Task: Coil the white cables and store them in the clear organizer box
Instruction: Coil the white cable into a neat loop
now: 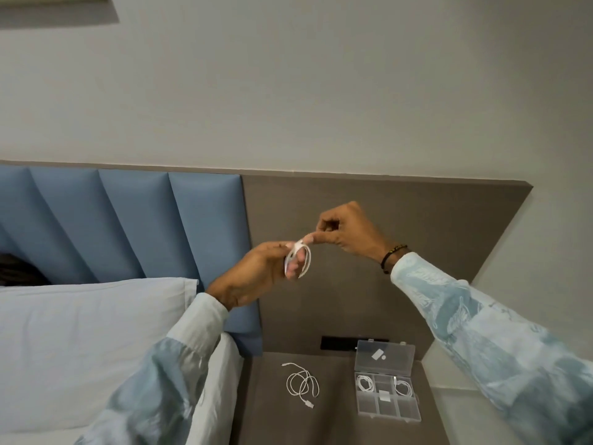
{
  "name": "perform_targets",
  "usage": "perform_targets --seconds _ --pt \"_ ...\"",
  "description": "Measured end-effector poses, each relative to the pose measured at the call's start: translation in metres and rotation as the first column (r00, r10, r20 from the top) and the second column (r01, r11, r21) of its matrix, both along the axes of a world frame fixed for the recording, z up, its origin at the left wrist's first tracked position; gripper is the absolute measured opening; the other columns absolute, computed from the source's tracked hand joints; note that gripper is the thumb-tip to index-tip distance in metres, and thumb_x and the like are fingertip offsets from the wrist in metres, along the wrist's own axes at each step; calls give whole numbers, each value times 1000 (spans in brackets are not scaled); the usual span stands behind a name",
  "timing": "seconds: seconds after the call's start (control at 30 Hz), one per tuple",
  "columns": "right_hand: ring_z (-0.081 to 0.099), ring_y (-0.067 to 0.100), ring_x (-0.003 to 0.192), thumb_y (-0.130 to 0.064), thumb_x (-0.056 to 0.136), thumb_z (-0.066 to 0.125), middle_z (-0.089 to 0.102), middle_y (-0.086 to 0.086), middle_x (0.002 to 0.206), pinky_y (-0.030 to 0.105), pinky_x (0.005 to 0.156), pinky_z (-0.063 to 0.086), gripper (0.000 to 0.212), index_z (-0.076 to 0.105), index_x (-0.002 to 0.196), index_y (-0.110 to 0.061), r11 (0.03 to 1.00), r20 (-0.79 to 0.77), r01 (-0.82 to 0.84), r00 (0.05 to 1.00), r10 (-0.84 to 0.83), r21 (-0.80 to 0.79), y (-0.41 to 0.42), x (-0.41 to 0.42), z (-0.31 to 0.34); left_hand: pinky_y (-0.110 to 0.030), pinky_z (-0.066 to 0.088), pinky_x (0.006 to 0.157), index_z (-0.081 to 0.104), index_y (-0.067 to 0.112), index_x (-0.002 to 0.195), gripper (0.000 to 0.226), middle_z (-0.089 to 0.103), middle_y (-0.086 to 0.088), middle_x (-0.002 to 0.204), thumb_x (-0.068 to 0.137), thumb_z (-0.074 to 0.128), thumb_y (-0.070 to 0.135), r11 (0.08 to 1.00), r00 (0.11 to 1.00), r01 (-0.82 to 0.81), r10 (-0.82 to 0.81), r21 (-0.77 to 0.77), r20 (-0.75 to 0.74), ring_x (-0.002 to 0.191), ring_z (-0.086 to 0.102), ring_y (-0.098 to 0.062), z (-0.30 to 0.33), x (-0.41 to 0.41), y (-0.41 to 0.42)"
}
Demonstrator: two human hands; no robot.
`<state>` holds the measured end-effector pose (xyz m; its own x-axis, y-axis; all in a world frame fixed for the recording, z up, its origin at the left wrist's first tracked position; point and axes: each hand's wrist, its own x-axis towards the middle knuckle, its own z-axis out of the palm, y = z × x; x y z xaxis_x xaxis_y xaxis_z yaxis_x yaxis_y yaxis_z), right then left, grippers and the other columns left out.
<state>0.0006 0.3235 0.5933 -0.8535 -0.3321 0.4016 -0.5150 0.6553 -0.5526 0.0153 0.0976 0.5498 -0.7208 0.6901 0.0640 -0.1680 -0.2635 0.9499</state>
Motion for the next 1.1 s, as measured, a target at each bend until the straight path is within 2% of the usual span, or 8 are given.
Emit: perform_targets --seconds 0.13,0.23,0.33,0.47,0.63,0.77,0.97,1.1 --pt "55 3 46 -52 102 47 63 -2 56 25 52 47 44 76 86 -22 994 51 78 996 -74 -71 -12 11 -35 -23 44 71 61 8 91 21 51 0 74 100 45 18 817 942 -270 113 510 317 68 48 -11 21 -2 4" --pt "57 6 54 -34 106 45 63 -3 64 34 57 53 36 76 104 -16 1000 198 0 980 -5 28 -29 28 -65 -24 53 79 65 3 101 19 62 -4 81 103 48 12 582 797 -601 381 548 469 74 60 -14 27 -21 3" --pt "63 -2 65 -31 105 50 68 -14 76 18 66 50 29 77 107 -19 997 244 -73 967 69 8 -44 38 -69 -23 56 78 67 3 104 27 65 -8 85 109 44 17 560 555 -786 826 262 -99 77 63 -15 13 -32 -2" --pt "60 2 67 -24 102 56 70 -9 80 15 64 45 20 76 103 -18 997 113 -74 991 74 -3 -40 30 -34 -31 49 69 64 4 92 27 65 -11 80 108 44 12 607 351 -795 483 17 -802 72 62 -20 -22 -29 -9" --pt "65 5 68 -30 94 66 72 -10 78 24 63 52 14 76 94 -22 998 -50 44 998 -42 51 -13 10 2 -16 47 73 72 21 90 38 64 8 72 108 39 28 829 753 -498 267 -256 -601 71 58 -3 -38 -12 -2" --pt "71 7 78 -41 94 67 76 -10 86 30 71 60 19 78 95 -25 993 -20 119 993 -119 20 -1 6 -10 -23 46 71 71 12 95 38 56 -1 74 107 39 27 982 972 -186 181 -21 -148 68 50 -14 -22 -1 6" --pt "70 19 70 -34 105 43 71 2 78 43 70 61 19 55 113 -22 985 228 -44 974 5 166 -34 42 -67 -23 45 70 60 12 87 32 55 2 68 108 38 19 834 909 -416 366 363 199 64 52 -11 -3 -15 21" --pt "67 21 75 -38 104 39 67 2 85 50 72 61 20 52 102 -23 940 259 -86 966 -3 331 -46 52 -58 -23 53 73 61 11 86 36 64 -1 74 111 36 20 785 786 -606 616 129 -55 70 60 -12 -19 -21 27"
